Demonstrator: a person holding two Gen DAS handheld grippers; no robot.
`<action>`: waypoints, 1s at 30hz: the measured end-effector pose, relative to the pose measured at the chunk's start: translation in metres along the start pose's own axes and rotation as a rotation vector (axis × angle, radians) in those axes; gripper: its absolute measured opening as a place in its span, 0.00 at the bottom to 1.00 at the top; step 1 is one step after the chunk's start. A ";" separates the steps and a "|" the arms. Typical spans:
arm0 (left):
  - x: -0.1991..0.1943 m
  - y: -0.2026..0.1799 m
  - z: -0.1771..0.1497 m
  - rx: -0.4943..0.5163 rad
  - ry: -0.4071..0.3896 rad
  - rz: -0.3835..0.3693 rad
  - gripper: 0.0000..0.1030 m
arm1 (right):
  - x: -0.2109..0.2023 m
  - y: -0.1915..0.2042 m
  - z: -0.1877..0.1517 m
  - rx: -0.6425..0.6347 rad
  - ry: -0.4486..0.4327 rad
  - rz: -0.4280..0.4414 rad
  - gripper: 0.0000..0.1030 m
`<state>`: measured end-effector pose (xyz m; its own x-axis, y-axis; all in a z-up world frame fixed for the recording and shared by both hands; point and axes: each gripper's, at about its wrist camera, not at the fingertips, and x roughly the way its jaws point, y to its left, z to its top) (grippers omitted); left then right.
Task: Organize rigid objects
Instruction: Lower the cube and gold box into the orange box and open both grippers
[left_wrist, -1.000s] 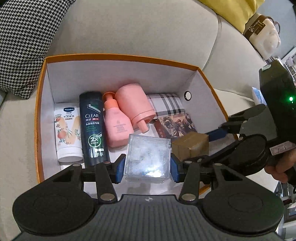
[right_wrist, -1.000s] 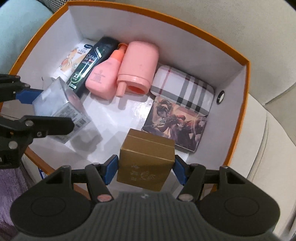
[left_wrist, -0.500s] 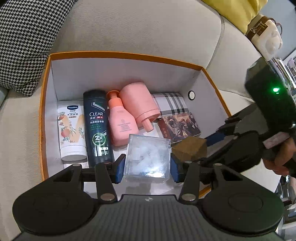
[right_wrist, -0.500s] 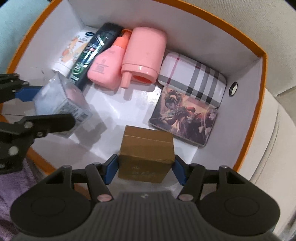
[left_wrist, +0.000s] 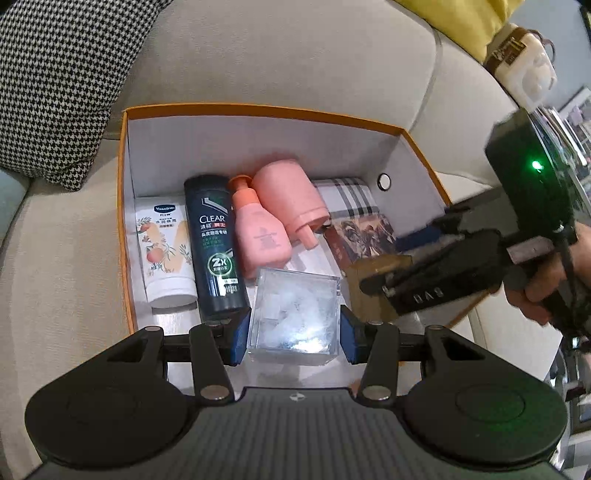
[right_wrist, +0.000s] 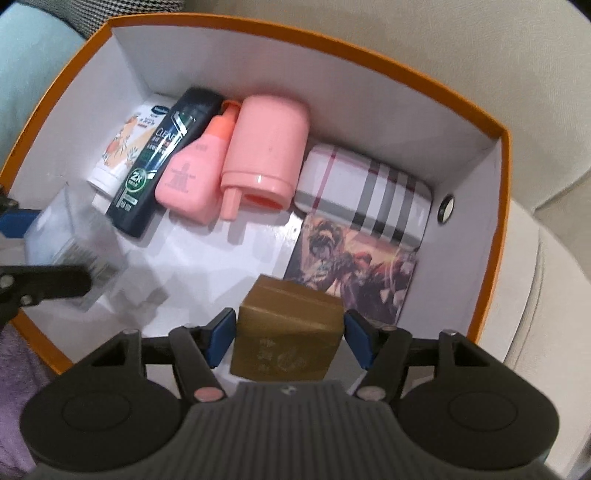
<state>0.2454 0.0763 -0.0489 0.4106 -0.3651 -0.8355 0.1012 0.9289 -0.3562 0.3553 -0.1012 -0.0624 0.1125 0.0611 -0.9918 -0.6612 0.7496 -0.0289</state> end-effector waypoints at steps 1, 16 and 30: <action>0.000 -0.001 0.000 0.005 0.001 0.004 0.53 | 0.000 0.001 0.003 -0.011 -0.010 -0.012 0.67; 0.010 -0.002 -0.002 0.003 0.033 -0.018 0.53 | -0.012 -0.001 -0.003 -0.080 0.046 0.007 0.26; 0.074 -0.039 0.011 -0.149 0.151 -0.084 0.53 | -0.053 -0.017 -0.009 -0.051 -0.164 -0.100 0.30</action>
<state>0.2820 0.0143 -0.0920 0.2654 -0.4566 -0.8492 -0.0101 0.8794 -0.4760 0.3537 -0.1229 -0.0109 0.2963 0.0971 -0.9502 -0.6767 0.7234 -0.1371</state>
